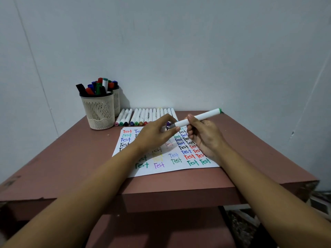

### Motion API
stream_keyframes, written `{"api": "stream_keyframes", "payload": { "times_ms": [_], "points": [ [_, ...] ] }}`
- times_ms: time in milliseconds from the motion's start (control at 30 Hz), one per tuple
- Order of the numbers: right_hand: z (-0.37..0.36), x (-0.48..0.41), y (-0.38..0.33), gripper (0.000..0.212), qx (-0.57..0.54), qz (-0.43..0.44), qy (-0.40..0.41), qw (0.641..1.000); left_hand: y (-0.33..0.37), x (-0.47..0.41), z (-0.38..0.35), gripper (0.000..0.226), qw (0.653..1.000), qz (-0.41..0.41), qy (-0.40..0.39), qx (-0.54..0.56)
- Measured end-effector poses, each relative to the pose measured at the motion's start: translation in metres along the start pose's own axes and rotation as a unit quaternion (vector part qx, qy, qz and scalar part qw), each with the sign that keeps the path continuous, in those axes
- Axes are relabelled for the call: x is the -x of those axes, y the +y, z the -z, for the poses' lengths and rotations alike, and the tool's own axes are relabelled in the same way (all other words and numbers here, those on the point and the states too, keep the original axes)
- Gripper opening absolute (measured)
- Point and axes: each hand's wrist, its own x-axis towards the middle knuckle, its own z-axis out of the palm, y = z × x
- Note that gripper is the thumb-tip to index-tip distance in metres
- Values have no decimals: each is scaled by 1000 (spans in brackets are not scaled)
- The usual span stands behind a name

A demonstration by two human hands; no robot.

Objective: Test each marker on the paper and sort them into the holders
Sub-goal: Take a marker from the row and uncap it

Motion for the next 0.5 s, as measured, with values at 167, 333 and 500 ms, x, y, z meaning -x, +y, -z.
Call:
{"api": "stream_keyframes", "payload": {
  "times_ms": [167,333,500],
  "points": [
    [6,2,-9,14,-125,-14,79,989,-7,-3,6,39,996,92,7,7],
    [11,1,-9,20,-116,-9,95,989,-18,-7,10,34,987,153,27,28],
    [19,4,-10,27,11,9,120,993,-23,-6,11,42,985,169,0,-19]
  ]
}}
